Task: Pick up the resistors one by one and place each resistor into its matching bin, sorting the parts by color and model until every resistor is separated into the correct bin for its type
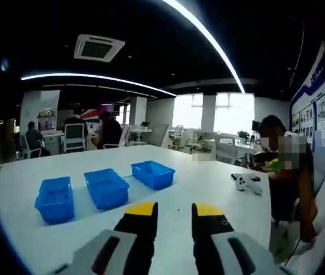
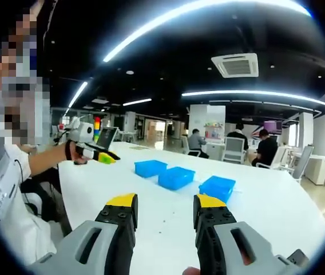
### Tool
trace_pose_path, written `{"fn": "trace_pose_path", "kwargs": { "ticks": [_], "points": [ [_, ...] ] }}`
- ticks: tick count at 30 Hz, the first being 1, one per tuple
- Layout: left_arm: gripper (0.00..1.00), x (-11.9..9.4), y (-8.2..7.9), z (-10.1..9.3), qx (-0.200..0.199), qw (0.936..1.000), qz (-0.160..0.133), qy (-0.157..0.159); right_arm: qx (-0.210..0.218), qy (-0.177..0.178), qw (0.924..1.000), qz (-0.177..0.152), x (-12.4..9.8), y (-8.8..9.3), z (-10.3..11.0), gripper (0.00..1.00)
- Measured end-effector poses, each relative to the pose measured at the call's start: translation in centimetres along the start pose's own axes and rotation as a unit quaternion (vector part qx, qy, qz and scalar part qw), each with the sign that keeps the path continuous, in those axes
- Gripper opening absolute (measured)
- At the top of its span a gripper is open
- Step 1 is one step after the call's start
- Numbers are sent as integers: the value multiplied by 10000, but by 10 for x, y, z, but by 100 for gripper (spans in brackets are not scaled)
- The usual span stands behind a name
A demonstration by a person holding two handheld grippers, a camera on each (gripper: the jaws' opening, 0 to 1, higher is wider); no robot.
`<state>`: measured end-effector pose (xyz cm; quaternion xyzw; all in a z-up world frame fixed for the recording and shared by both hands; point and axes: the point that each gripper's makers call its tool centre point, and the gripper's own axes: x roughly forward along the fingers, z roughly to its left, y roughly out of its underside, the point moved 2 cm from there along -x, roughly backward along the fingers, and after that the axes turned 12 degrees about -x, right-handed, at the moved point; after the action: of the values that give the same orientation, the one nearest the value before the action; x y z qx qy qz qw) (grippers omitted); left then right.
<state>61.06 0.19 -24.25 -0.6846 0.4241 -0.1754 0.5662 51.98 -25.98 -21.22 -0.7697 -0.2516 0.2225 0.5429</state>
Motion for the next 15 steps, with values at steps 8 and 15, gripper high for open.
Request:
{"fn": "trace_pose_path", "kwargs": {
  "ticks": [8,15],
  "points": [
    [24,71,24,-17,143,9843,1708,424,-11,23,10000,-18,-2,-2,-2,41],
    [24,129,45,-18,627,9535,2930,318,-33,8,10000,-52,-2,-3,4,41]
  ]
}}
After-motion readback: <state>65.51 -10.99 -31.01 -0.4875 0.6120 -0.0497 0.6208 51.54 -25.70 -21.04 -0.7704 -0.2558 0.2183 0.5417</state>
